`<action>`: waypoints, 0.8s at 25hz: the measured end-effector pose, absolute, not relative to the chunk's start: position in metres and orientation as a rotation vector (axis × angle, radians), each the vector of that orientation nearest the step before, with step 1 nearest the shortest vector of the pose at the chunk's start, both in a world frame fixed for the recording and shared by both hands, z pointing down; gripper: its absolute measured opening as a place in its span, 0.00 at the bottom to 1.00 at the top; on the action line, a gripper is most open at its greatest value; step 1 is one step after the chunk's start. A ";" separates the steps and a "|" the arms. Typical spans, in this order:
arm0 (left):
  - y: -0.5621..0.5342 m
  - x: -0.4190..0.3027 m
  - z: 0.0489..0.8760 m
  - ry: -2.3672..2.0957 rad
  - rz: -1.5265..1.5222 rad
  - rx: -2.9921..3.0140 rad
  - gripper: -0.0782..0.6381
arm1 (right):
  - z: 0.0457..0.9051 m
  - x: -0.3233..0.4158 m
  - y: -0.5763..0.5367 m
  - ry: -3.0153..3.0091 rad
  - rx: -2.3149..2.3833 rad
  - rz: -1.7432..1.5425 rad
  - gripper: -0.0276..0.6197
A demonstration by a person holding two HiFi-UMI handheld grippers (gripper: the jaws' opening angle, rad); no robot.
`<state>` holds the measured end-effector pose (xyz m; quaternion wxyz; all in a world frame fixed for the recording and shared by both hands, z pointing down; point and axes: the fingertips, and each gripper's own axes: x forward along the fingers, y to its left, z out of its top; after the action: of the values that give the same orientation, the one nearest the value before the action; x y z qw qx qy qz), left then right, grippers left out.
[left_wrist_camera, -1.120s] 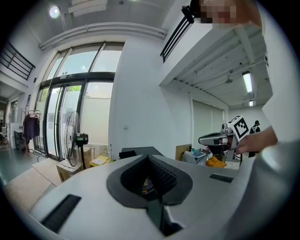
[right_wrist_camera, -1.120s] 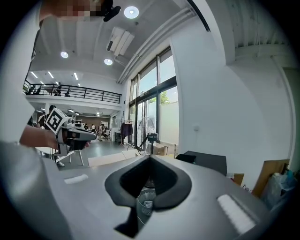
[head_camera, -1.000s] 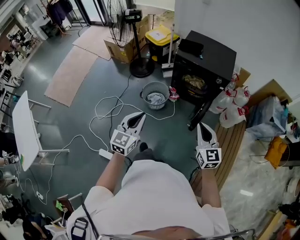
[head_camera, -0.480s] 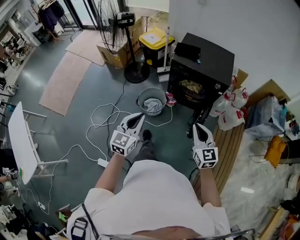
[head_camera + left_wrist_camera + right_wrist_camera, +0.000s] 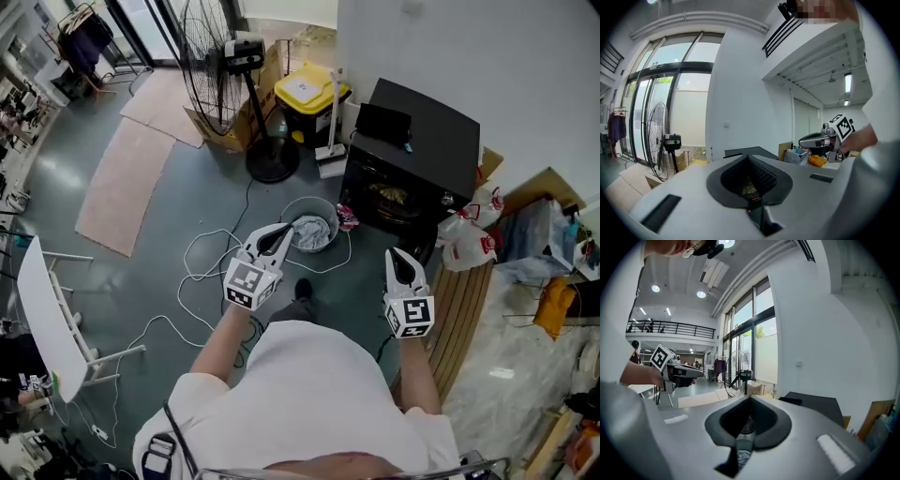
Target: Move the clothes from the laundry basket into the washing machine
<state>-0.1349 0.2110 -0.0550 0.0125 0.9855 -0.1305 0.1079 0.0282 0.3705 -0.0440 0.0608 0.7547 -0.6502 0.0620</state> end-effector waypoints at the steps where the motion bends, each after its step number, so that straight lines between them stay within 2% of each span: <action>1: 0.197 -0.129 -0.055 -0.397 0.341 3.072 0.12 | -0.043 0.031 0.357 -1.963 2.284 0.192 0.06; 11: 0.082 -0.080 -0.050 -0.293 0.371 3.071 0.12 | -0.037 0.069 0.247 -1.886 2.325 0.240 0.06; 20: 0.040 -0.068 -0.037 -0.295 0.390 3.035 0.12 | -0.027 0.082 0.203 -1.881 2.288 0.286 0.06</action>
<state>-0.0677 0.0401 -0.0367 0.0336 0.9867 -0.0960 0.1267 0.0819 0.2033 -0.0265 0.0829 0.7662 -0.6300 0.0956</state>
